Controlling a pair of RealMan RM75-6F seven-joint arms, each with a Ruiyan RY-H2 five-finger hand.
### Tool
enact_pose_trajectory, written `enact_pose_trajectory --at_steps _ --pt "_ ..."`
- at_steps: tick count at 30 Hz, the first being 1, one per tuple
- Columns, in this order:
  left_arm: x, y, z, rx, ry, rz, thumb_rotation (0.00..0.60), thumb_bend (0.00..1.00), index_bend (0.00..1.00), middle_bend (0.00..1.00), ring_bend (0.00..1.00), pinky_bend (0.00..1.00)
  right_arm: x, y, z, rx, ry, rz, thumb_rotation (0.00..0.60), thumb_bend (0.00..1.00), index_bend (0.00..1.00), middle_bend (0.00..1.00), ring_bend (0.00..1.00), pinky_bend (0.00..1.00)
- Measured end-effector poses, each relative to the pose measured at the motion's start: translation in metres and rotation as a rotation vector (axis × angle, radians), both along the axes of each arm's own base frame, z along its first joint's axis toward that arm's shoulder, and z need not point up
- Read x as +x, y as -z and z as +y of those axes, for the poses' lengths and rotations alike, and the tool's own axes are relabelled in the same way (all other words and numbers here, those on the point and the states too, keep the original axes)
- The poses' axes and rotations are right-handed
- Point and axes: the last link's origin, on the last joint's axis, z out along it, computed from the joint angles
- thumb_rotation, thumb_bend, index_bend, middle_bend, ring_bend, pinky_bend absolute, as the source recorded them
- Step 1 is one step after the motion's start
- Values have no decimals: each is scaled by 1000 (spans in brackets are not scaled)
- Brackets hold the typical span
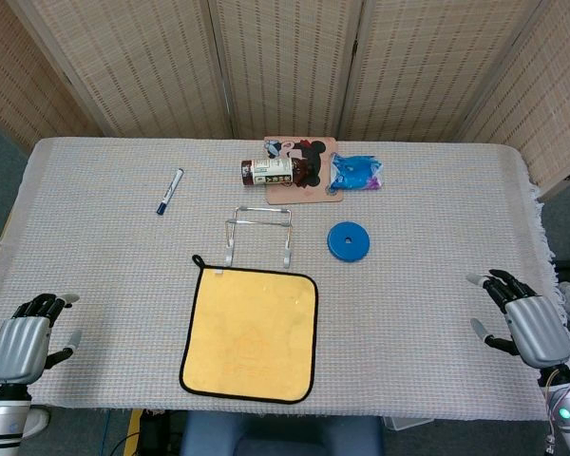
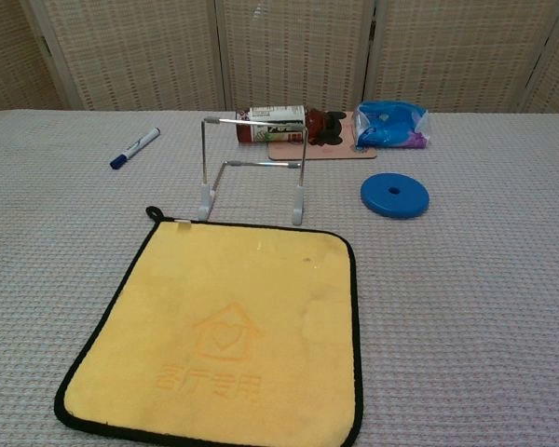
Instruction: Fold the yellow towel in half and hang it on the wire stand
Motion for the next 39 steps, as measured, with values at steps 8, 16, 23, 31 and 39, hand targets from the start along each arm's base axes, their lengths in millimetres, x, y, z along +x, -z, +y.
enact_pose_trajectory --at_steps 8,16,23,31,39 --pt "-1 2 1 -16 2 13 600 379 309 387 252 331 1 2 -1 4 -5 -3 600 334 205 280 197 321" --pt "1 2 1 -32 48 18 600 379 320 387 252 331 5 3 0 30 -22 8 600 334 206 305 265 320" --pt "8 10 4 -125 158 33 600 379 363 402 288 348 14 8 1 78 -56 -2 600 334 205 334 311 342" --pt "24 33 4 -282 323 52 600 379 406 703 557 719 20 22 2 176 -75 11 600 334 211 457 547 755" --pt "46 63 8 -449 478 84 600 348 442 824 664 833 30 35 2 262 -111 30 600 334 300 701 778 940"
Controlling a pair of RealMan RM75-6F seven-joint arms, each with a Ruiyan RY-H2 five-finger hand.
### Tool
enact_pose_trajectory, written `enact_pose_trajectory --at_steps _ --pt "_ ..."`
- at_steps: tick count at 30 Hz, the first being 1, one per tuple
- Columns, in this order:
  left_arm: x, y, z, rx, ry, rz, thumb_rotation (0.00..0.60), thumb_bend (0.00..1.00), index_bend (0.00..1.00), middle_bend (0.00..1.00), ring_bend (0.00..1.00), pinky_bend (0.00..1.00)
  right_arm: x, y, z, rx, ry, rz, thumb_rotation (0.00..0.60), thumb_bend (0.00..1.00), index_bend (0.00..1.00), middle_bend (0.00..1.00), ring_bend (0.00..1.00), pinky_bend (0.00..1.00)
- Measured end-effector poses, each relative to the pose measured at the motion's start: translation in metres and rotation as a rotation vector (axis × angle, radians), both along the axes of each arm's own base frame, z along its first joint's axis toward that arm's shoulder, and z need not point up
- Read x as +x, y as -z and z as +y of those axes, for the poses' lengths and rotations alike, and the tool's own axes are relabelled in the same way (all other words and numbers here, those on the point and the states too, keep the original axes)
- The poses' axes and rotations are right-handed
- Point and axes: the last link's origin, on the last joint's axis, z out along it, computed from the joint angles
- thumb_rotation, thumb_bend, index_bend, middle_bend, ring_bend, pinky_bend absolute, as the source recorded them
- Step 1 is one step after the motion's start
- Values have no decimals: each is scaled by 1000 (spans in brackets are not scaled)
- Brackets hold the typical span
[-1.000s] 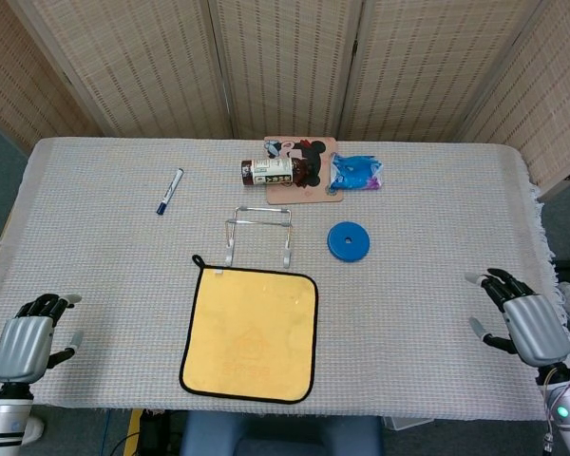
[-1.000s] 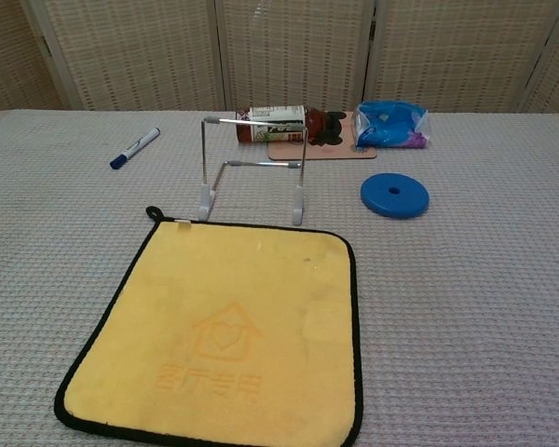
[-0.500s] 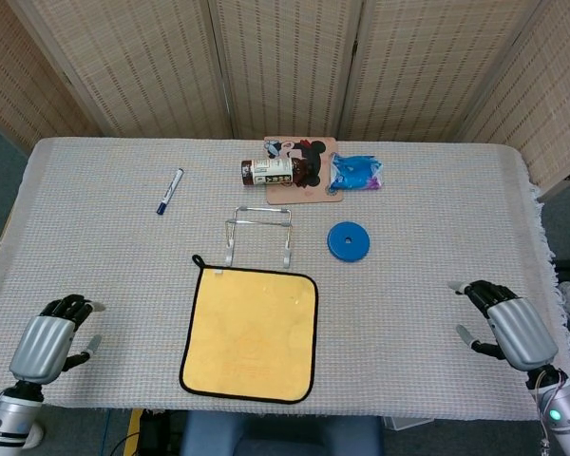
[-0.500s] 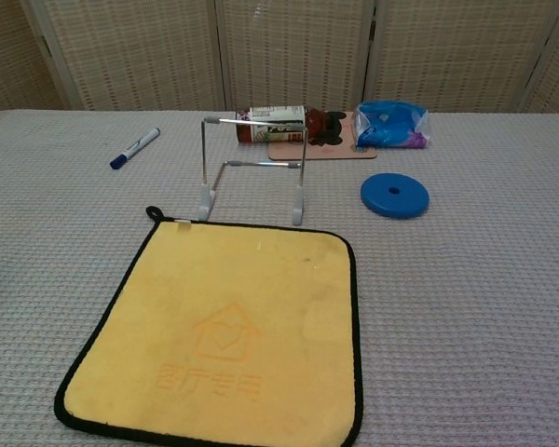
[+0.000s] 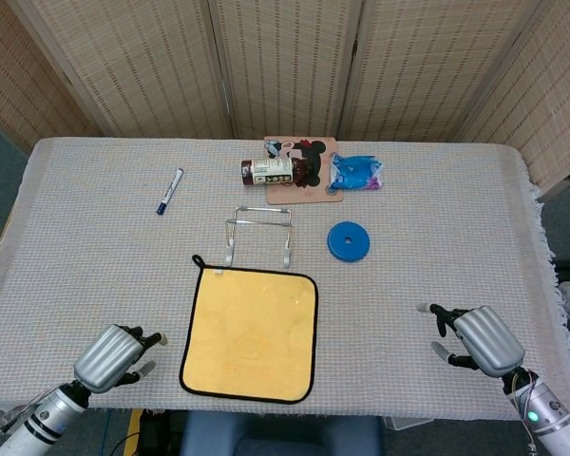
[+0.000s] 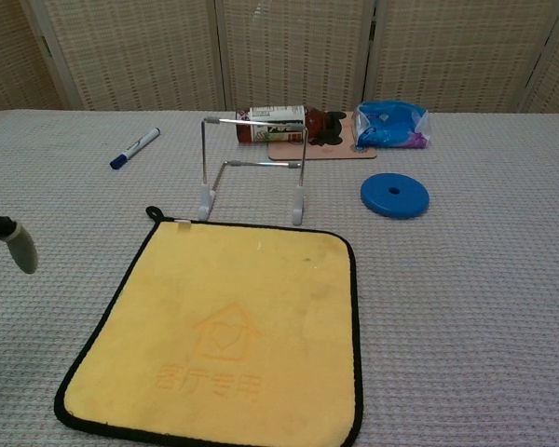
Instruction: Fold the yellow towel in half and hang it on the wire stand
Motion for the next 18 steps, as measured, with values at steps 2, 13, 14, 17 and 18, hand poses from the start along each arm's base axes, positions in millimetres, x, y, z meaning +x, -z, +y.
enact_pose_trajectory --at_steps 2,13,14,17,18 --pt "6 9 2 -32 36 4 600 345 448 853 695 843 2 1 -1 11 -7 2 600 333 316 742 821 975" --pt "20 50 2 -144 127 86 600 344 456 917 755 869 9 9 -6 68 -42 47 600 334 374 851 937 1000" --pt "20 53 1 -152 128 97 600 344 455 917 755 869 9 10 -7 74 -44 50 600 334 377 853 939 1000" --pt "20 59 -1 -159 131 118 600 344 447 919 756 869 10 11 -9 87 -50 55 600 334 379 856 942 1000" --pt "19 60 -2 -158 133 125 600 344 445 920 756 869 10 12 -9 91 -50 54 600 334 380 856 942 1000"
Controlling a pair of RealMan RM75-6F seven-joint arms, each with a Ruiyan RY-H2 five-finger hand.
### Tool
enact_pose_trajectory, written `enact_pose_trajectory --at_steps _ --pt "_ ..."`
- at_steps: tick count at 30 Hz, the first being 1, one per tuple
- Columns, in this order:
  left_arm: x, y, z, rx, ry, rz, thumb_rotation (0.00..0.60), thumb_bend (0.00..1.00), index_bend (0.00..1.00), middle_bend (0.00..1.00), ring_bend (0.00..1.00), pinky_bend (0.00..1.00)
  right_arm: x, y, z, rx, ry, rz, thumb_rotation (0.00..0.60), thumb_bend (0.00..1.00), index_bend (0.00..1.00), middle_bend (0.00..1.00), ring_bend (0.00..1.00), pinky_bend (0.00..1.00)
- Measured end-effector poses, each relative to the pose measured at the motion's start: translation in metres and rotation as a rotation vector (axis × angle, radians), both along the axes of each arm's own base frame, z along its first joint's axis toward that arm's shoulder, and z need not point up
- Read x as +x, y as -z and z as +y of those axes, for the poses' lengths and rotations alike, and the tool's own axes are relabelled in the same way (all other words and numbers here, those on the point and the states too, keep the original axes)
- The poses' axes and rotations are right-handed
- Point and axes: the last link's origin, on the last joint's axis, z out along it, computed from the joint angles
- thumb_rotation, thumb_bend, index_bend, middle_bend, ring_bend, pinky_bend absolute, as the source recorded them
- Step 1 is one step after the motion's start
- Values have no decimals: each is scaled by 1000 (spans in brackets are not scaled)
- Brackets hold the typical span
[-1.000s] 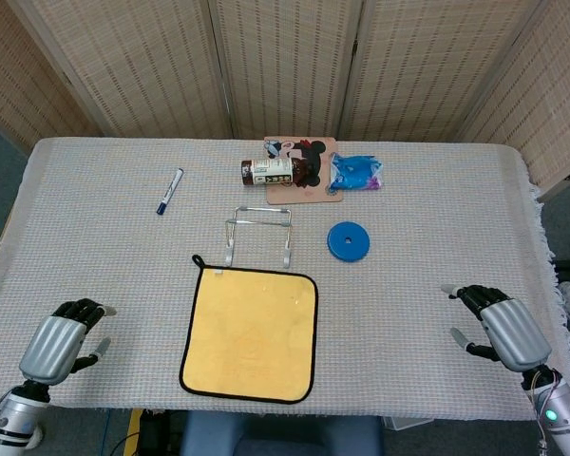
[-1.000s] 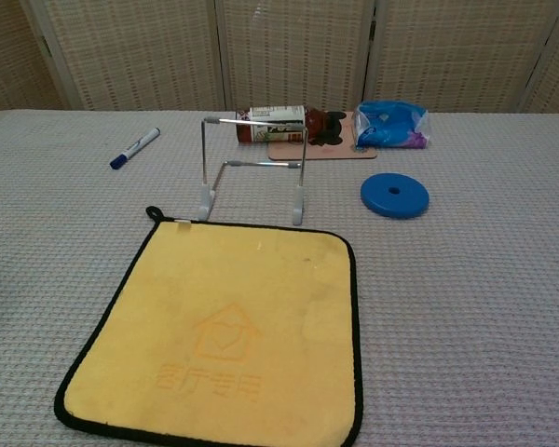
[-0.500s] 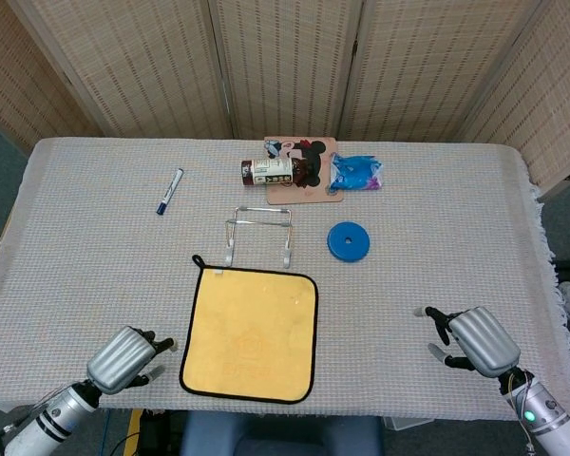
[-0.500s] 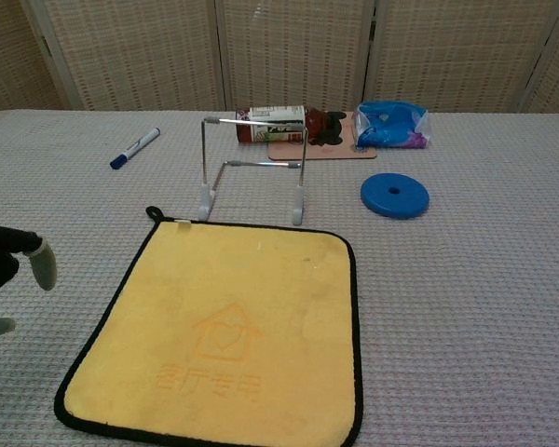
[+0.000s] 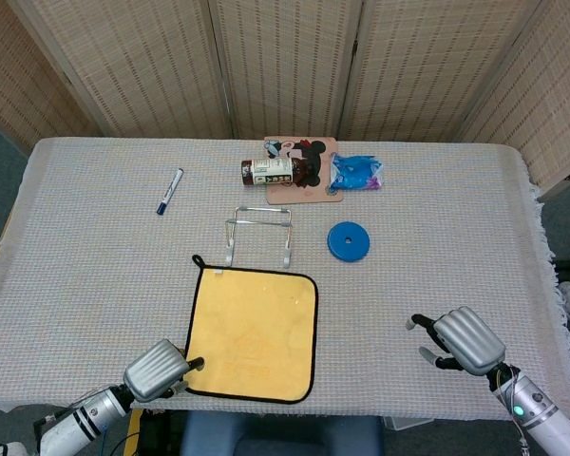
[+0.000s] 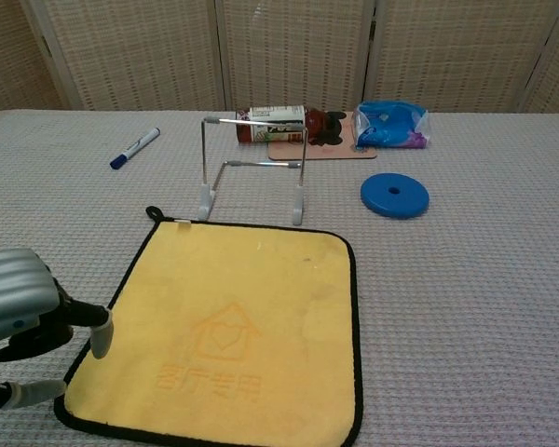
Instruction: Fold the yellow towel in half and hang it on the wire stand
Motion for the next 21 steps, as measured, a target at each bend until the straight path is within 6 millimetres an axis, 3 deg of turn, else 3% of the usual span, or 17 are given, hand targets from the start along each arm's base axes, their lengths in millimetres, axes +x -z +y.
enact_pose_trajectory --at_steps 21 --pt "-11 19 -24 38 -88 10 600 297 434 933 767 873 -4 3 -1 16 7 -18 600 334 380 856 942 1000"
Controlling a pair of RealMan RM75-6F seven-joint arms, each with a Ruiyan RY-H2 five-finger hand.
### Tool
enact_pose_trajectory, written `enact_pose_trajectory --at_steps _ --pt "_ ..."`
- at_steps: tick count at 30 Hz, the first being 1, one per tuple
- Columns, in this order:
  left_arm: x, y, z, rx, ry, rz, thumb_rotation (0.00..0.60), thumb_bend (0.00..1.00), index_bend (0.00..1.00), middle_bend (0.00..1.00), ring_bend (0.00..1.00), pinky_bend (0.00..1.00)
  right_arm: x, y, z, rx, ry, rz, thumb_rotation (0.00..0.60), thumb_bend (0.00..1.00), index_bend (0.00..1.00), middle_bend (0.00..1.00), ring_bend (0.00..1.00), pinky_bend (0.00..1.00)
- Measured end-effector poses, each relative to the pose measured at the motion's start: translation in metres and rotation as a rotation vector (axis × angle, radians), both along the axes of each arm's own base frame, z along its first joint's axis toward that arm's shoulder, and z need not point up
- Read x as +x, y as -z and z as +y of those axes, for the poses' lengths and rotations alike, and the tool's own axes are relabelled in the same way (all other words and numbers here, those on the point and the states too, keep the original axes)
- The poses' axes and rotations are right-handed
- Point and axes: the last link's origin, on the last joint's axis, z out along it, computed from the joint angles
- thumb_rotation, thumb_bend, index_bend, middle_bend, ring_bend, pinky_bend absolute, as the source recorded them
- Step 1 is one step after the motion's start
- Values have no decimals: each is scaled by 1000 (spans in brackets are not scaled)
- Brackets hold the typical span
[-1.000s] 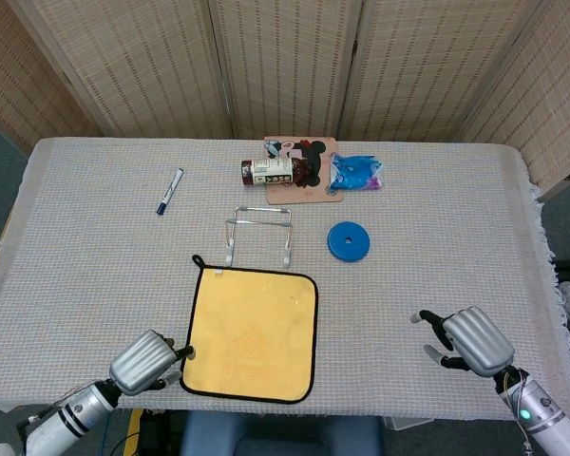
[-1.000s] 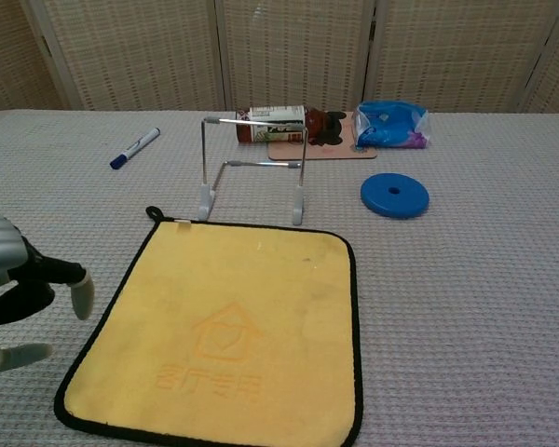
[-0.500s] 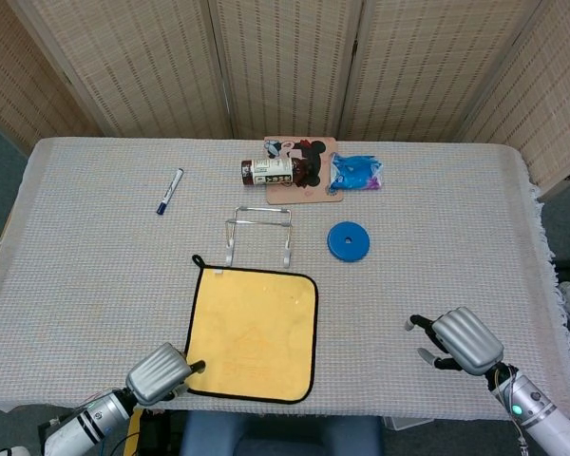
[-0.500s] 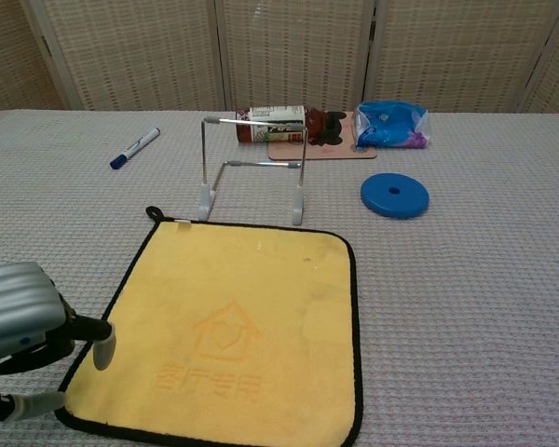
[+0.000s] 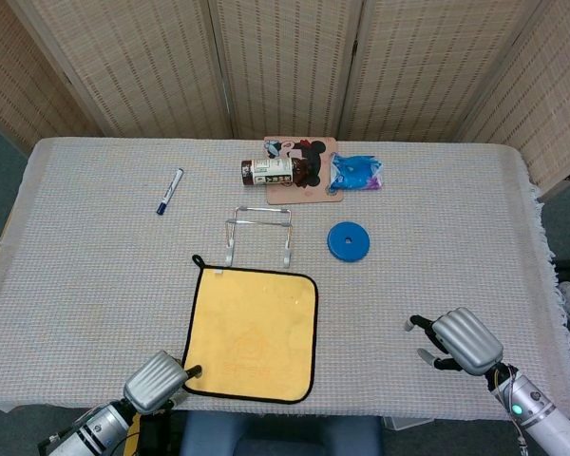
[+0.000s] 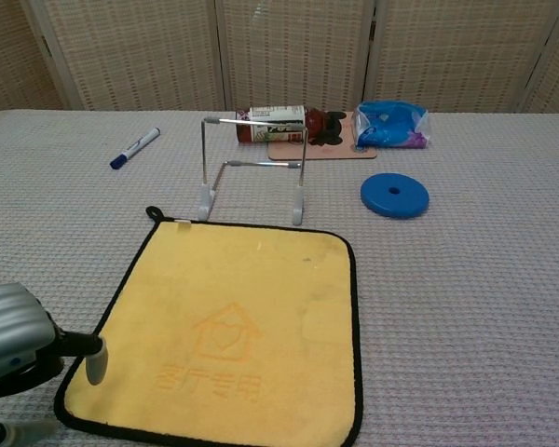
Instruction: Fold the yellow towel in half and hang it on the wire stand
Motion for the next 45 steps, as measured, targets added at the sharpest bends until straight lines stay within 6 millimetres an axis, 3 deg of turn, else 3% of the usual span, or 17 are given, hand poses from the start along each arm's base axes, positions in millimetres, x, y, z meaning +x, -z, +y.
enact_pose_trajectory --at_steps 20,34,45 --pt "3 18 3 -7 -20 -15 600 296 452 933 770 873 -2 -2 -1 -6 4 -6 600 334 380 856 941 1000" --pt "6 19 9 20 -29 -49 600 297 502 943 780 874 -5 -3 -2 -14 11 -16 600 334 380 856 942 1000" --pt "3 22 14 31 -36 -34 600 414 563 952 787 875 -4 -2 -2 -8 2 -19 600 334 380 856 942 1000"
